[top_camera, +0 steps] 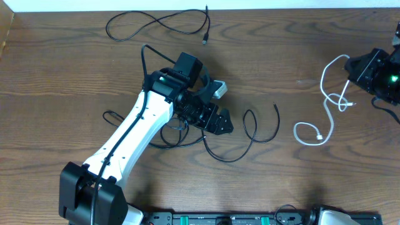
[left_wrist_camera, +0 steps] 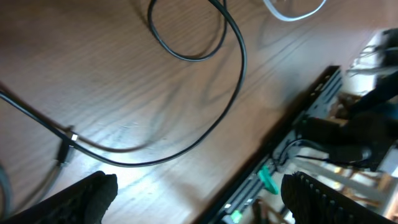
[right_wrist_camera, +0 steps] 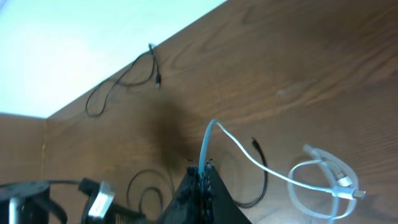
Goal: Untangle cables
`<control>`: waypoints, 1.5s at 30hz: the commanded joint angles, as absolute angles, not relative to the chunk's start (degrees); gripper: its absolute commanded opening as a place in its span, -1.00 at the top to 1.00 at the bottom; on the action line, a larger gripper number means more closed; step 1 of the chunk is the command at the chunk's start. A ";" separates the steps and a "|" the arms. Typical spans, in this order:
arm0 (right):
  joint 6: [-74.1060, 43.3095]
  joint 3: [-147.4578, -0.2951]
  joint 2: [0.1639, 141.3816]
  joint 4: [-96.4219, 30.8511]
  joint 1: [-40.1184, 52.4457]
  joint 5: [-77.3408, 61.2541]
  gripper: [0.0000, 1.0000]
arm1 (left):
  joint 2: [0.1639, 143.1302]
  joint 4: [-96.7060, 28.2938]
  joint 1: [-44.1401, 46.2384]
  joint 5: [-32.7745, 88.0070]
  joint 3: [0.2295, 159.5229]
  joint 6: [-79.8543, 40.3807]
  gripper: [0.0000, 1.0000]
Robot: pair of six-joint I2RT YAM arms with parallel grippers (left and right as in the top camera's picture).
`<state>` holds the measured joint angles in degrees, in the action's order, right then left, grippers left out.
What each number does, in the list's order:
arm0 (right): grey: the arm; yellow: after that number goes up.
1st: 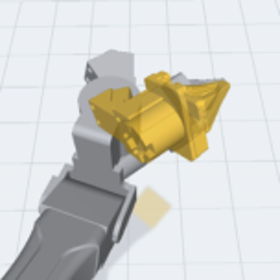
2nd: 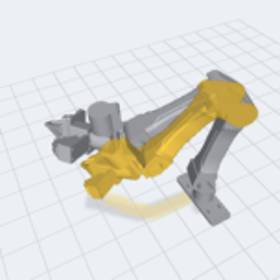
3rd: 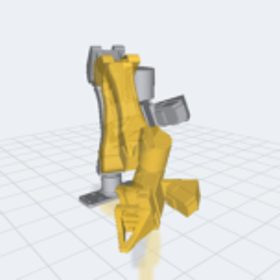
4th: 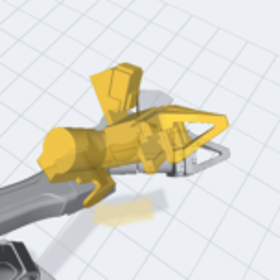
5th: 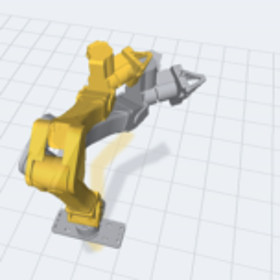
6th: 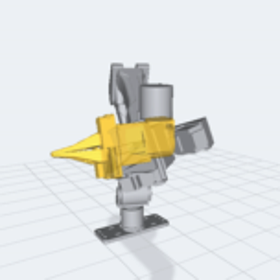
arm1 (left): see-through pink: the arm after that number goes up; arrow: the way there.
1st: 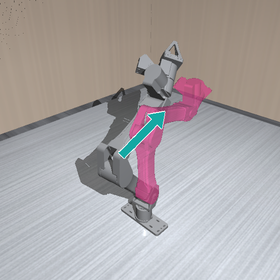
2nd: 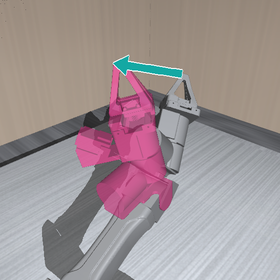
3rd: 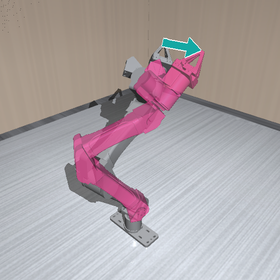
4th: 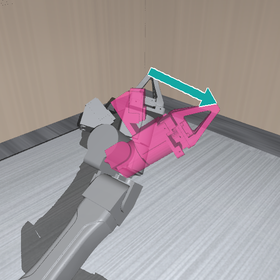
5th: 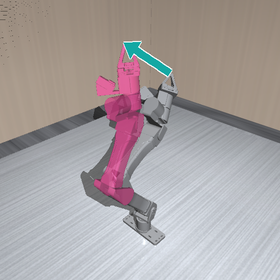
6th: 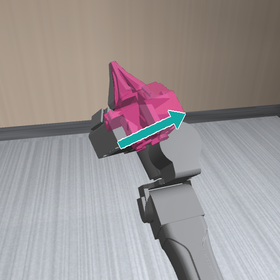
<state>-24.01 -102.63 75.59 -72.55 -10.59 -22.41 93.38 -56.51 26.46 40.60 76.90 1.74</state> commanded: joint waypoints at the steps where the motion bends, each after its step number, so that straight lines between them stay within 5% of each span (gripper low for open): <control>1: -21.58 -103.37 75.55 -73.06 -10.33 -28.71 0.98 | 93.06 -56.12 26.26 49.95 79.00 -1.89 -0.81; 6: -26.35 -103.37 75.55 -72.38 -9.28 -37.45 0.97 | 92.79 -48.90 26.26 68.42 79.77 -14.68 -0.80; 17: -24.58 -103.37 75.55 -65.76 -4.49 -48.71 0.98 | 92.79 -35.57 25.61 69.45 79.77 -70.15 -0.80; 27: -25.36 -103.37 75.55 -53.34 3.05 -54.83 0.98 | 92.79 -27.22 24.49 69.80 79.77 -87.70 -0.74; 45: -32.38 -103.37 75.55 -43.22 7.99 -54.85 0.98 | 92.79 -18.15 24.21 68.27 79.75 -98.35 -0.65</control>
<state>-30.57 -102.63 75.59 -43.51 7.20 -54.08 93.38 -19.31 24.73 68.84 78.56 -94.52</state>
